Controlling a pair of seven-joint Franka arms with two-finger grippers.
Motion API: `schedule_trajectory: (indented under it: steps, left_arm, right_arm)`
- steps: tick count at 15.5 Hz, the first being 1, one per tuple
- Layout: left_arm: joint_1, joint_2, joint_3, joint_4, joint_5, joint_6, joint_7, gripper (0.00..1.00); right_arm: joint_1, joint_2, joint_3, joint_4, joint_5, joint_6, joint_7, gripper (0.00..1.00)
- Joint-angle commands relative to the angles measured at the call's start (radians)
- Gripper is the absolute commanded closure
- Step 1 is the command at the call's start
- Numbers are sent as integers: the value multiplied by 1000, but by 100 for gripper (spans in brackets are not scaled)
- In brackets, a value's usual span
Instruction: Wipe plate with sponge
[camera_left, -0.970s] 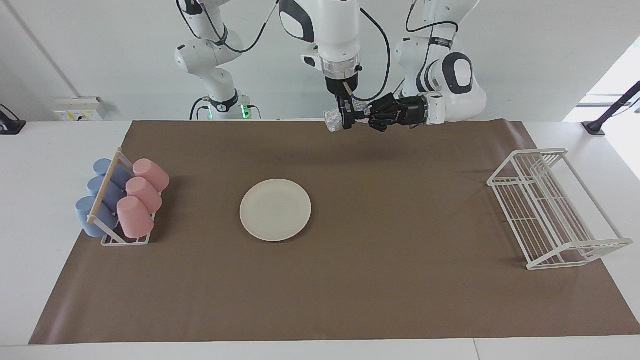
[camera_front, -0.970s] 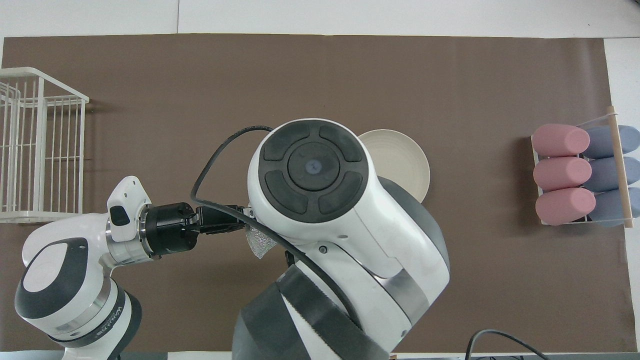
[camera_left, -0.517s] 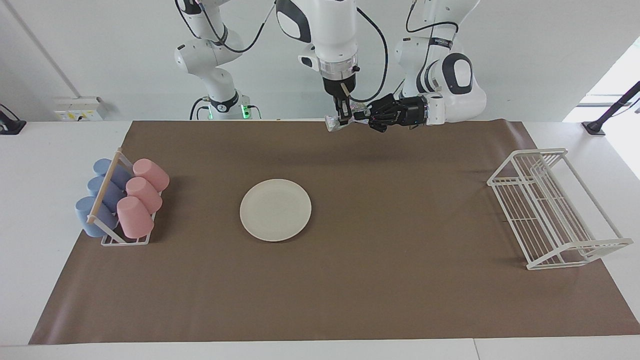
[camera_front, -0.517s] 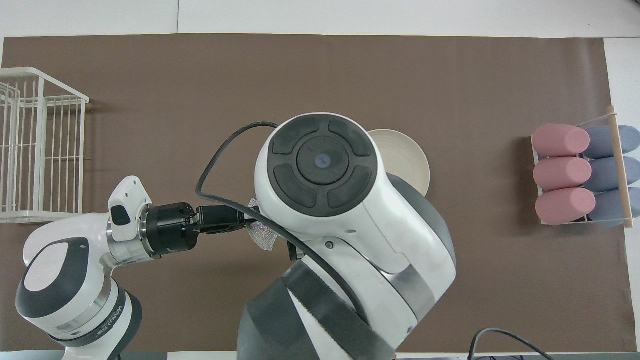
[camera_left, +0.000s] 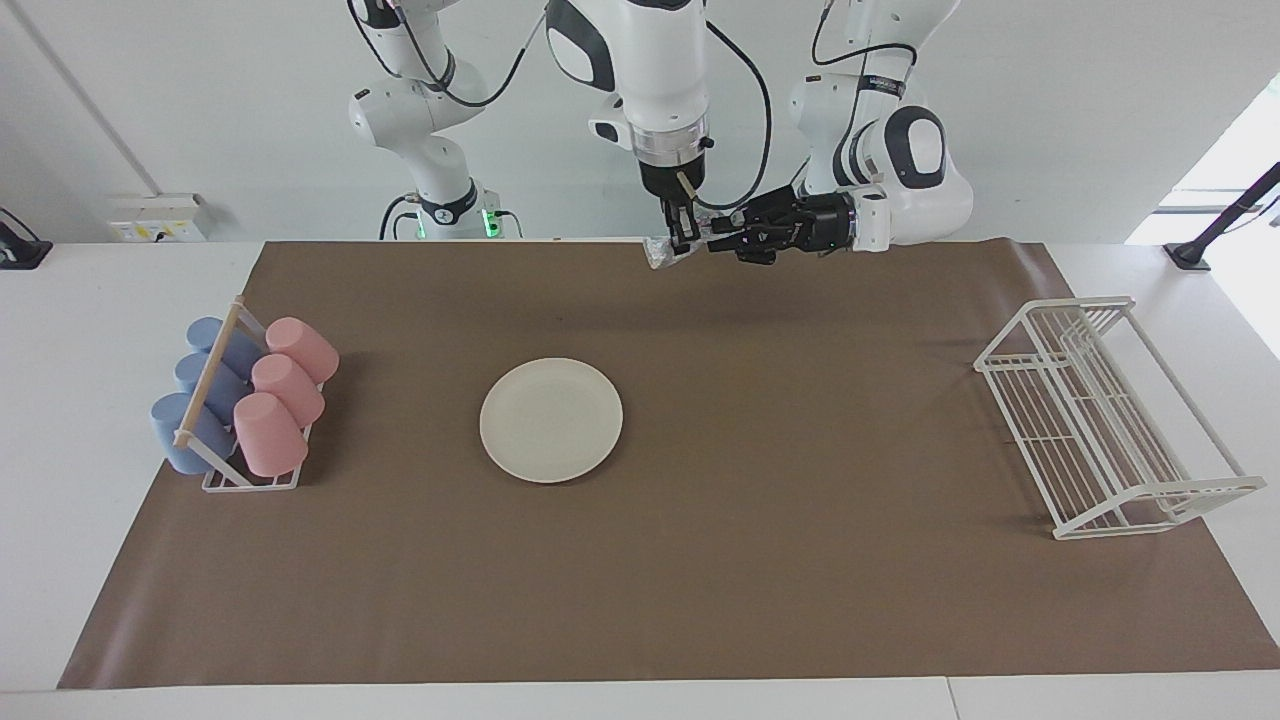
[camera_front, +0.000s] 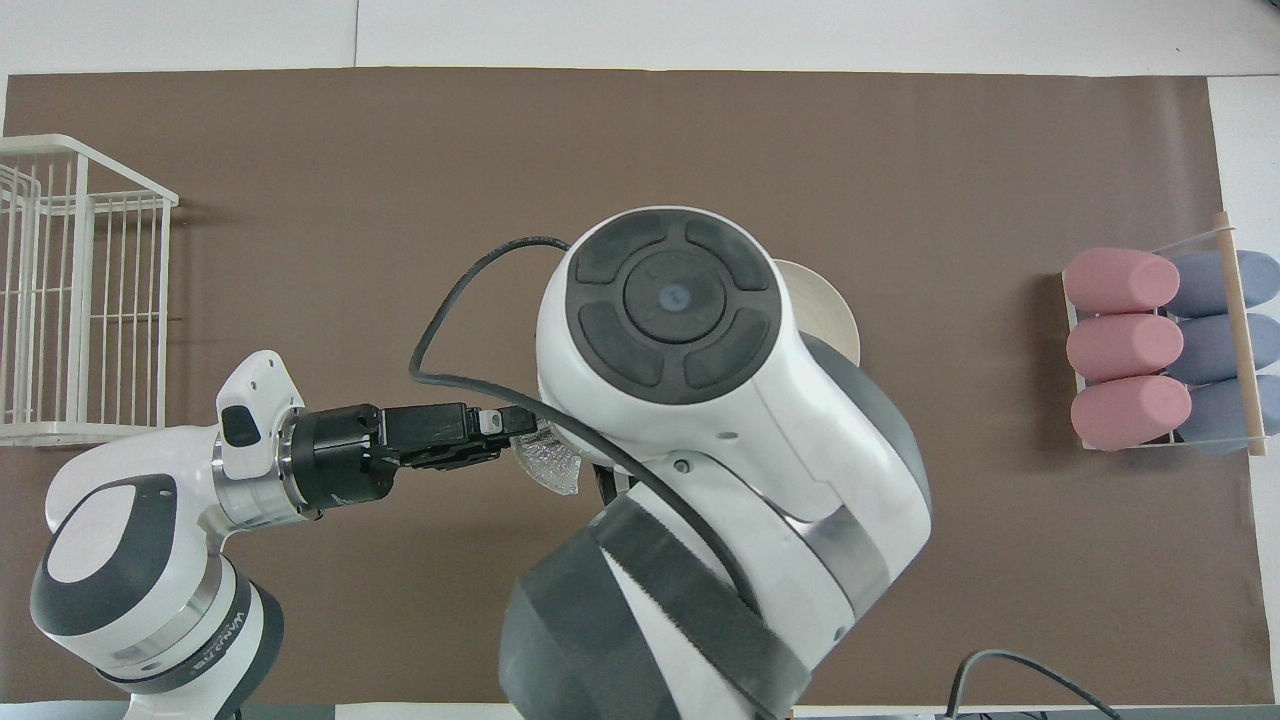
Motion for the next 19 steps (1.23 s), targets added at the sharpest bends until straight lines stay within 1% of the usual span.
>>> schedule_trajectory:
  steps: [1, 6, 9, 10, 11, 12, 13, 14, 15, 16, 18, 19]
  left_arm:
    - [11, -2, -1, 6, -13, -11, -24, 0]
    - [11, 0, -1, 6, 4, -6, -25, 0]
    - [6, 1, -2, 12, 42, 23, -33, 0]
    - [-1, 1, -4, 13, 76, 43, -41, 0]
    - [-4, 1, -10, 18, 120, 66, -50, 0]
    - [-4, 0, -11, 32, 171, 85, -83, 0]
    - [-4, -9, -11, 33, 247, 90, -119, 0]
    - [-1, -9, -10, 46, 339, 95, -169, 0]
    - [6, 0, -11, 79, 410, 104, -230, 0]
    - [8, 3, -11, 92, 459, 113, -272, 0]
    - [11, 4, -8, 99, 522, 127, -308, 0]
    - [13, 4, -8, 104, 556, 145, -332, 0]
  right_arm:
    - [-105, -53, 3, -81, 9, 3, -208, 100]
    - [-320, -88, 1, -197, 17, 21, -651, 100]
    - [-456, -125, 0, -303, 15, 113, -1005, 100]
    - [-490, -140, 0, -349, 14, 139, -1117, 100]
    - [-510, -160, -2, -396, 14, 167, -1190, 100]
    - [-519, -173, -2, -439, 14, 201, -1222, 100]
    - [-521, -179, 0, -476, 14, 240, -1227, 100]
    - [-507, -183, 0, -513, 14, 293, -1212, 100]
    - [-485, -184, 1, -542, 14, 343, -1184, 100]
    - [-448, -179, 1, -570, 14, 406, -1140, 100]
    - [-420, -153, 3, -611, 14, 512, -1111, 100]
    - [-390, -136, 1, -627, 14, 559, -1101, 100]
